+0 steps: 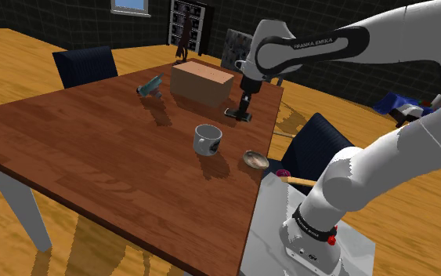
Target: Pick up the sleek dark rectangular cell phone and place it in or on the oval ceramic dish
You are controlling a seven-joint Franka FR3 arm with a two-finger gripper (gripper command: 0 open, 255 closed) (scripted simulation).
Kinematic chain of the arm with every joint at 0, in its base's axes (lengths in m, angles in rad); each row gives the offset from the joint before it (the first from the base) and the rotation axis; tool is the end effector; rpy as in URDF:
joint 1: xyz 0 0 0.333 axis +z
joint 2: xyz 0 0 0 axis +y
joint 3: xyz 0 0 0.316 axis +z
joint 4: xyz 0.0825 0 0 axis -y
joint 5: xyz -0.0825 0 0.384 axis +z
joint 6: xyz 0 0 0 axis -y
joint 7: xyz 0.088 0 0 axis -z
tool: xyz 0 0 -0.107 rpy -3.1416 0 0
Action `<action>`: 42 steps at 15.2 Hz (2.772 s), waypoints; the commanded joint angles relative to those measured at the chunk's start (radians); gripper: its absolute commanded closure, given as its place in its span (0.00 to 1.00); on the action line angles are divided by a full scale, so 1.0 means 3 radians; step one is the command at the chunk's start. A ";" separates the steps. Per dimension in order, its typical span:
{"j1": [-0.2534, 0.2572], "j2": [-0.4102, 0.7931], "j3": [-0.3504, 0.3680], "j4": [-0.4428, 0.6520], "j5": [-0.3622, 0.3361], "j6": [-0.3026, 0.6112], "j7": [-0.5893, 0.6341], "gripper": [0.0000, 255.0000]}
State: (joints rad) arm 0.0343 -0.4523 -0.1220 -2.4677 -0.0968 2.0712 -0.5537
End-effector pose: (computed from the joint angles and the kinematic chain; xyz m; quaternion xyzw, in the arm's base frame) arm 0.4105 -0.0428 0.4592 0.9658 0.2574 0.0206 0.0240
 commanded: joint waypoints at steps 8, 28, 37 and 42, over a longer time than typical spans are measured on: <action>-0.0002 -0.1417 0.0188 -0.0954 0.0015 -0.0476 0.0179 1.00; 0.0003 -0.1948 0.0250 -0.1844 0.0034 -0.0121 0.0267 1.00; 0.0003 -0.1948 0.0250 -0.1844 0.0034 -0.0121 0.0267 0.00; 0.0026 -0.2079 0.0277 -0.1557 0.0069 -0.0539 0.0265 0.00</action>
State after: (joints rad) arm 0.0380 -1.0655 -0.0435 -2.9662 -0.0813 1.9542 -0.4761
